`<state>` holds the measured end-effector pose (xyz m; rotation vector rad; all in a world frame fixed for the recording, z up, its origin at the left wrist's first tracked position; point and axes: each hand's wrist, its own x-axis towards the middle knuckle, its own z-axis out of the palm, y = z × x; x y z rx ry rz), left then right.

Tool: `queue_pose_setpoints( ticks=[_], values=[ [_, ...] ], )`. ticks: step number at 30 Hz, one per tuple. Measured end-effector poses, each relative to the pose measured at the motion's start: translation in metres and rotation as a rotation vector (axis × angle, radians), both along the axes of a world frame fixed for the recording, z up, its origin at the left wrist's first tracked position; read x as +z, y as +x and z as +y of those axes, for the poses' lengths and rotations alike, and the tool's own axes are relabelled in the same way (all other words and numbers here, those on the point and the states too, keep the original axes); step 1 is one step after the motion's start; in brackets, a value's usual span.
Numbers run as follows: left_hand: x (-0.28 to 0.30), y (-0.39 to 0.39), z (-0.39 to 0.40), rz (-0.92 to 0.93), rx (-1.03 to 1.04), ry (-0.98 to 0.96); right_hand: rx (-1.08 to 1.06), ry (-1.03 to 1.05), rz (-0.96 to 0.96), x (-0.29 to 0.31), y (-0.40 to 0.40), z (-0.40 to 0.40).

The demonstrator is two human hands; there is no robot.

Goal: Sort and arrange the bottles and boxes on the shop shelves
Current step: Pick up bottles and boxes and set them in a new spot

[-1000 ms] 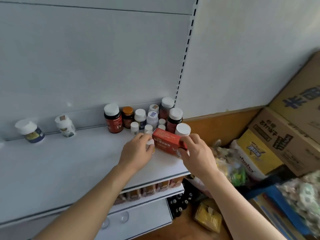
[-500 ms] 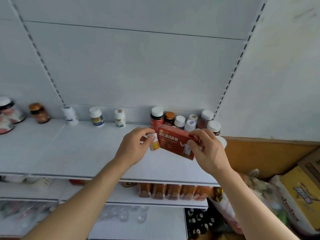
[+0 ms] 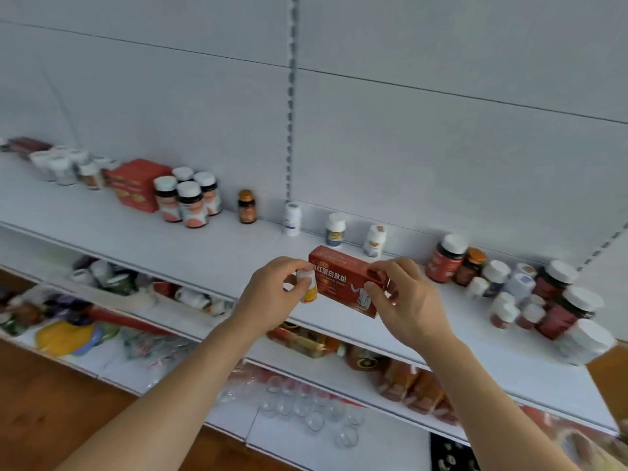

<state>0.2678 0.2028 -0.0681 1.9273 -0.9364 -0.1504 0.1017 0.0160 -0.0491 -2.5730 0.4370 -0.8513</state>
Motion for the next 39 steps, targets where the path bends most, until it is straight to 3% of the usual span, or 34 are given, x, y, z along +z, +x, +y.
queue_pose_setpoints(
  ticks=[9,26,39],
  values=[
    [-0.001,0.086,0.134,-0.033,0.240,0.023,0.179,-0.012,0.015,-0.001,0.127,0.111],
    [0.022,0.291,0.288,-0.002,0.595,0.014,0.501,-0.002,-0.015,0.005,0.423,0.240],
    [0.018,0.451,0.453,0.054,0.636,0.032,0.524,-0.026,0.053,0.000,0.595,0.399]
  ],
)
